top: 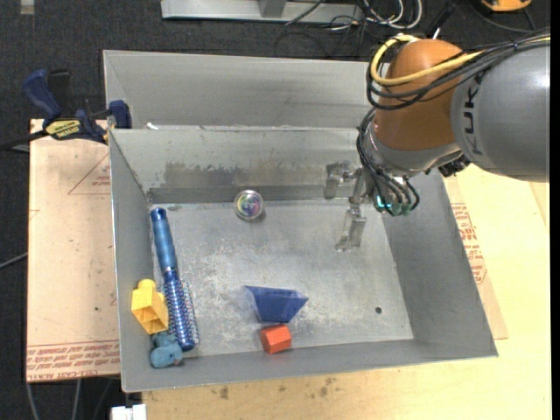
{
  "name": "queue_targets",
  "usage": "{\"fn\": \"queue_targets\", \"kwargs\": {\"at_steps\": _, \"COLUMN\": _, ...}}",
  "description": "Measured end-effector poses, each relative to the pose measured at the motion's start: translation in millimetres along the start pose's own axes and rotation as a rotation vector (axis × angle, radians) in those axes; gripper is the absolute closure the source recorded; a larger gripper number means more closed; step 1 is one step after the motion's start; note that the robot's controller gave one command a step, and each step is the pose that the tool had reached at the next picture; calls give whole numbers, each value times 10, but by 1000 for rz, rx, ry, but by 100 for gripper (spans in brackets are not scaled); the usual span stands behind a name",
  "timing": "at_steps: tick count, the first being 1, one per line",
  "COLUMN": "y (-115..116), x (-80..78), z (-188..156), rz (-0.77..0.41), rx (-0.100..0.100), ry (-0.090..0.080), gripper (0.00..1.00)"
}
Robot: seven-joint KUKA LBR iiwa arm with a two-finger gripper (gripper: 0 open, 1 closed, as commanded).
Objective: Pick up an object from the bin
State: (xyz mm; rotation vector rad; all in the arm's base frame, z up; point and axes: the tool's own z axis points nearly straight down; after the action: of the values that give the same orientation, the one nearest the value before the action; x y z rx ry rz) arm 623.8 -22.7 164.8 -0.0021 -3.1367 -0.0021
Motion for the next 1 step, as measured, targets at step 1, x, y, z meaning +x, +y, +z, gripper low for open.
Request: {"fn": "queue_targets", "kwargs": {"at_steps": 1, "y": 1, "x": -17, "z": -37, "rz": -1, "rx": 1, "ry": -7, "gripper": 100}}
